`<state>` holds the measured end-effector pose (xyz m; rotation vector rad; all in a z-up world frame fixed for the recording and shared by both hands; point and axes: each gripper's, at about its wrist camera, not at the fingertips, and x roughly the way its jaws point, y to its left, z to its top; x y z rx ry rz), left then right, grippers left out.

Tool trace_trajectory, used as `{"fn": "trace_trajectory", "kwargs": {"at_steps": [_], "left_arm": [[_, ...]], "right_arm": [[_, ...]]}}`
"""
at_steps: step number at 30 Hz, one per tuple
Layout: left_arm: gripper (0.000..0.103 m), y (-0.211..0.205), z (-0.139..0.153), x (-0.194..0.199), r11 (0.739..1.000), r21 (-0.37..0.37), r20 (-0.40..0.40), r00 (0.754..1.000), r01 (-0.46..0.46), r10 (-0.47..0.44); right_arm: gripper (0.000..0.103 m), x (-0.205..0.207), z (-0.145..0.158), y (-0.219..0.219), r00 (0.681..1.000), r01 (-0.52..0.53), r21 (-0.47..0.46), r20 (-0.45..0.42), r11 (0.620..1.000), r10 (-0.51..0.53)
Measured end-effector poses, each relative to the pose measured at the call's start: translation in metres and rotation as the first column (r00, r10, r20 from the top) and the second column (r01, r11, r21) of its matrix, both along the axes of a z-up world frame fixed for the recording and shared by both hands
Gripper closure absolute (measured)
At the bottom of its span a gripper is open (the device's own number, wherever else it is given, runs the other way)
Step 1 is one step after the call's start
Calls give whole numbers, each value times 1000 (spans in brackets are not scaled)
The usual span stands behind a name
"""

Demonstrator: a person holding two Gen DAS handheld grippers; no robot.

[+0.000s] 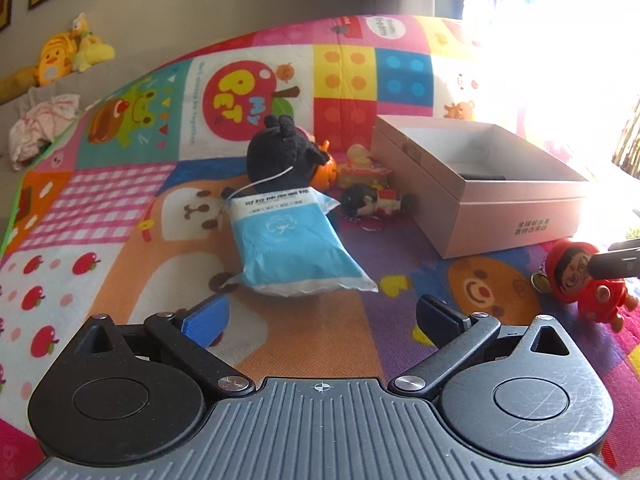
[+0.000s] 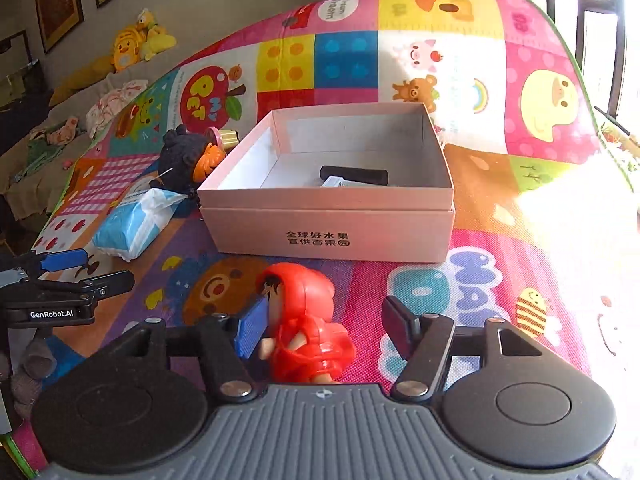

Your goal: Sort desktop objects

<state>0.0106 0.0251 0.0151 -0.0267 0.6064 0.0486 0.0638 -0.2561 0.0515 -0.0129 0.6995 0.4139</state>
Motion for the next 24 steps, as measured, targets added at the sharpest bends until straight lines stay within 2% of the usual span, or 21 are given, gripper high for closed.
{"fn": "trace_trajectory", "kwargs": {"at_steps": [4, 6, 9, 14, 17, 20, 24], "left_arm": [[0, 0, 0, 3, 999, -39, 16, 1000, -22, 23], [0, -2, -4, 5, 999, -49, 1, 1000, -17, 17], [0, -4, -5, 2, 999, -39, 15, 1000, 1, -1], [0, -3, -6, 1, 998, -55, 18, 1000, 12, -11], [0, 1, -7, 1, 997, -74, 18, 1000, 13, -12], [0, 3, -8, 3, 996, -93, 11, 1000, 13, -12], [0, 6, -8, 3, 994, -109, 9, 1000, 5, -4]], "right_arm": [[37, 32, 23, -19, 991, 116, 48, 56, 992, -119], [40, 56, 24, -23, 978, 197, 30, 61, 980, -198], [46, 91, 15, -20, 964, 264, -15, 37, 964, -263], [46, 118, -2, 4, 977, 207, -32, -48, 978, -209], [44, 116, -5, 27, 979, 205, -98, -2, 974, -206], [44, 114, -6, 40, 990, 139, -77, 0, 987, -140], [44, 105, 1, 45, 994, 112, -67, 21, 991, -111]]}}
